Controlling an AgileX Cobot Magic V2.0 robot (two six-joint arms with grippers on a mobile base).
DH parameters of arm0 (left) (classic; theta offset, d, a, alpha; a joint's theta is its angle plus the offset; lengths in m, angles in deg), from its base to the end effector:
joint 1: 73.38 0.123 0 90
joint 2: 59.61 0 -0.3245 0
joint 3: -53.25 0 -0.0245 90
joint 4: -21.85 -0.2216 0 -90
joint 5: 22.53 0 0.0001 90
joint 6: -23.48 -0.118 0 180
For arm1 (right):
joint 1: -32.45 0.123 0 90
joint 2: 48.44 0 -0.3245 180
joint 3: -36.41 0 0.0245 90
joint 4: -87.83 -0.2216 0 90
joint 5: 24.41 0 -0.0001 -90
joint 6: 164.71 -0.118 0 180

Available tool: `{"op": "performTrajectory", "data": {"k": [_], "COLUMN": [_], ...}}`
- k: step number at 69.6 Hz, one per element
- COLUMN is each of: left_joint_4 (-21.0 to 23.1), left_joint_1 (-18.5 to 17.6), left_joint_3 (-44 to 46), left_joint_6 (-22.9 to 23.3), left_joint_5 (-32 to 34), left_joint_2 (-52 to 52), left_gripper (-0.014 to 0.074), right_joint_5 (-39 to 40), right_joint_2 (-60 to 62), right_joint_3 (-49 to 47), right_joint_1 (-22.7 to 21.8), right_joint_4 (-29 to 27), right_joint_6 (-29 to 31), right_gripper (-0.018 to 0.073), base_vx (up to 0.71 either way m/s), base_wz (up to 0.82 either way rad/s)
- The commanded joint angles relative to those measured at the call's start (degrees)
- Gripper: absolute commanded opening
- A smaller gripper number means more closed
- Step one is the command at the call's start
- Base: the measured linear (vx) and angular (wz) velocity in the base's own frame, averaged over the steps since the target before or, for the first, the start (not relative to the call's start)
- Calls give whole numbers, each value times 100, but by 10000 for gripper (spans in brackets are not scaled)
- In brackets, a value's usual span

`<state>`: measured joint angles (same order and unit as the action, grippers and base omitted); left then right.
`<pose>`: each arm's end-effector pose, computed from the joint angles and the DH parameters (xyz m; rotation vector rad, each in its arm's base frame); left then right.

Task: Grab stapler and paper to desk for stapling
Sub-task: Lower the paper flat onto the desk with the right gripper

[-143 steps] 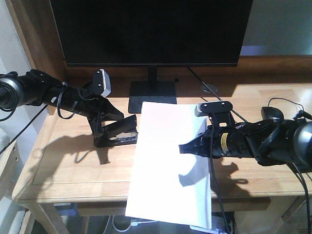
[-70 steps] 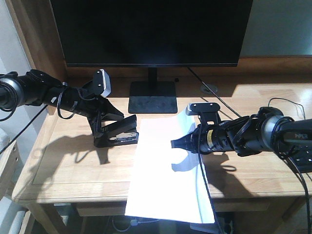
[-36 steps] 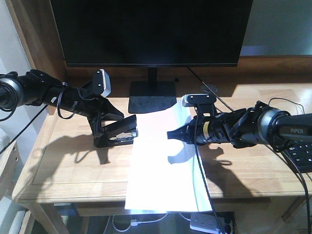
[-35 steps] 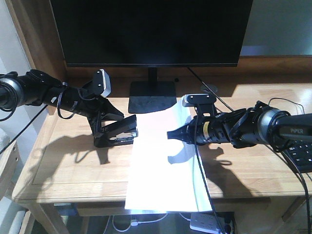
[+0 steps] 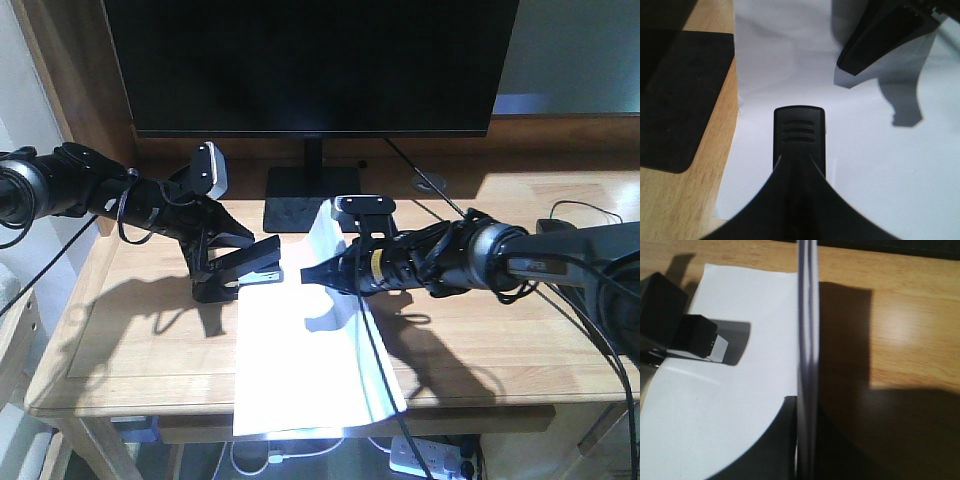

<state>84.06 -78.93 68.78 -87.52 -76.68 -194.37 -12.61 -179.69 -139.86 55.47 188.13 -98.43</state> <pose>0.4619 -0.1299 0.1939 1.4859 1.7542 -0.5740 0.4203 0.2043 0.1430 -0.3056 2.4210 0.5332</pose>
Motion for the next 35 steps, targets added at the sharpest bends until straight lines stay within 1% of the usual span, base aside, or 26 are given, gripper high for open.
{"op": "performTrajectory", "data": {"k": [1, 6, 12, 23, 35], "left_joint_4": [327, 327, 327, 327, 327], "left_joint_1": [-13, -13, -13, -13, -13], "left_joint_3": [160, 160, 160, 160, 160], "left_joint_6": [41, 41, 41, 41, 41], "left_joint_5": [-88, -88, -88, -88, -88], "left_joint_2": [347, 347, 347, 347, 347], "left_gripper": [-6, -6, -6, -6, -6], "right_joint_5": [-442, -774, -940, -955, -913], "right_joint_2": [273, 254, 254, 254, 205], "right_joint_3": [-199, -187, -187, -207, -284], "right_joint_1": [-5, -5, -5, -5, -5], "right_joint_4": [113, 43, 60, 65, 95], "right_joint_6": [-385, -603, -619, -614, -515], "right_gripper": [-5, -3, 0, 31, 102], "base_vx": [0, 0, 0, 0, 0], "base_wz": [0, 0, 0, 0, 0]}}
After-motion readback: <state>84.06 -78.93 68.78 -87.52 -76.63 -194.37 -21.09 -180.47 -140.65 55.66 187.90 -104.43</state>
